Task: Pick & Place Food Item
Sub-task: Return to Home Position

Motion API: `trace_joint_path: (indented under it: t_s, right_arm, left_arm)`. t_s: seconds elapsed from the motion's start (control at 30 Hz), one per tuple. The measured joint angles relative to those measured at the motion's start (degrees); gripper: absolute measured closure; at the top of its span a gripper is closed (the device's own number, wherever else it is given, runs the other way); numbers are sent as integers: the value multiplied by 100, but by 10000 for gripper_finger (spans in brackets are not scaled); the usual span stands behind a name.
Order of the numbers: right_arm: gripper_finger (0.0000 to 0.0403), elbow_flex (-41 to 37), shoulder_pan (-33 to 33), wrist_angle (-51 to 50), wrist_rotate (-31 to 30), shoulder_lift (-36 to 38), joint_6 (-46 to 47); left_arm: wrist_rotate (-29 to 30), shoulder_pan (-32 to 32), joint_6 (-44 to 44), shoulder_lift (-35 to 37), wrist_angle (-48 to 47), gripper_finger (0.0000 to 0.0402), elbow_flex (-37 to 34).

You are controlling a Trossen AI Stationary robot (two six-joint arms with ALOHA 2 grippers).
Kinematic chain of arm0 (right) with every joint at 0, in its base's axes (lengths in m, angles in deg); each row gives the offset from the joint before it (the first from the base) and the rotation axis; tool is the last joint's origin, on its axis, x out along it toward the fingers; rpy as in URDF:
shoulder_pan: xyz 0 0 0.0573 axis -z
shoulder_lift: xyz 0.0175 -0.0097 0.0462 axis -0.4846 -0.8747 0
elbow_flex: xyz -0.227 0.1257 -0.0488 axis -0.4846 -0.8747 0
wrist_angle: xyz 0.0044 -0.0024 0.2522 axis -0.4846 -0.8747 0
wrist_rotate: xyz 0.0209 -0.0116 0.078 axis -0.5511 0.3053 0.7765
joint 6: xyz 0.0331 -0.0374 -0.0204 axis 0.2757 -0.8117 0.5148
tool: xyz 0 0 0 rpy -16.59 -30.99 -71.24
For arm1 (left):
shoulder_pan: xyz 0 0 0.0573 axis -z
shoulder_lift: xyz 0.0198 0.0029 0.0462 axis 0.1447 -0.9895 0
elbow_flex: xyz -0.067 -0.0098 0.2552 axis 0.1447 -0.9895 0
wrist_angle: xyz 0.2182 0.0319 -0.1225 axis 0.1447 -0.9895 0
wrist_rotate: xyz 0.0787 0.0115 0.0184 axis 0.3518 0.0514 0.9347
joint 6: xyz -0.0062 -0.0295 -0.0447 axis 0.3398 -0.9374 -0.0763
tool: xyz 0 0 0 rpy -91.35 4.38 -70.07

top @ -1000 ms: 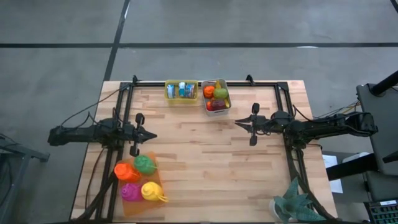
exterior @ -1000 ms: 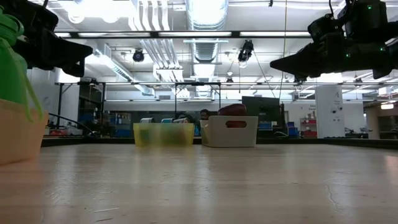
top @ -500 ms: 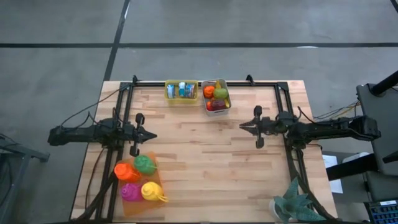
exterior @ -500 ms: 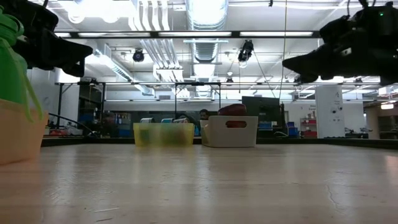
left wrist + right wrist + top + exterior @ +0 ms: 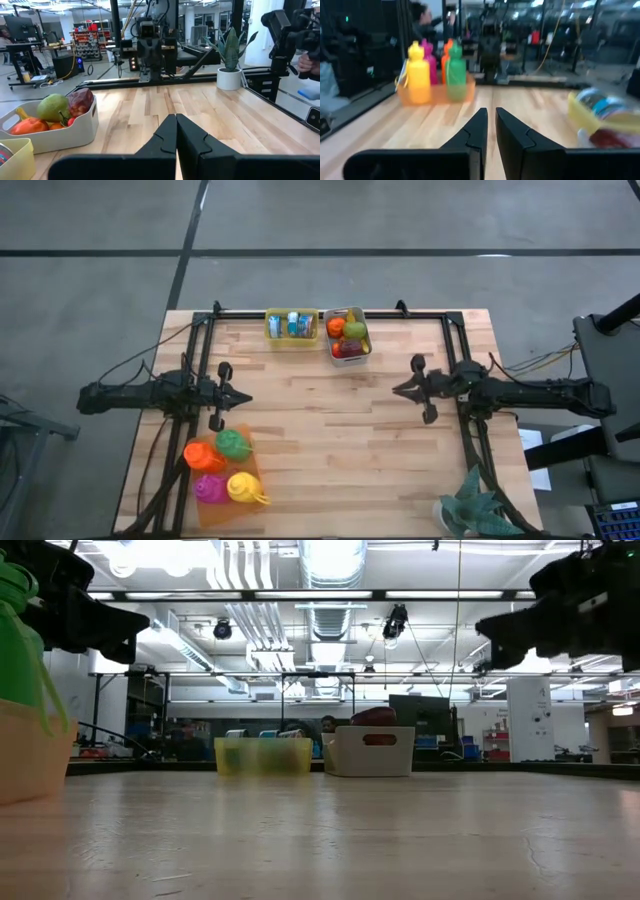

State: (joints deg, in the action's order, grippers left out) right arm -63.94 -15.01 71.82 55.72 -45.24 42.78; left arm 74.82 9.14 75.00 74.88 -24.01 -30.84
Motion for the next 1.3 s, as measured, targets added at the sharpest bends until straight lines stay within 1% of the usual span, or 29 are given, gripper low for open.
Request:
trace_joint_path:
  t_s: [0.17, 0.63, 0.77, 0.97, 1.3]
  right_arm:
    - [370, 0, -2, -178, -52, 691, 108]
    - [370, 2, -4, -2515, -112, 2852, 295]
    - [370, 2, -6, -2927, -112, 3441, 294]
    - [370, 4, -9, -2837, -106, 3421, 149]
    - [370, 4, -9, -2833, -105, 3393, 853]
  left_arm:
    - [0, 0, 0, 0, 0, 399, 0]
    - [0, 0, -2, 0, 0, 399, 0]
    - [0, 0, -2, 0, 0, 399, 0]
    - [-2, 0, -4, -9, -2, 399, -2]
    - [0, -2, -4, -35, -2, 399, -2]
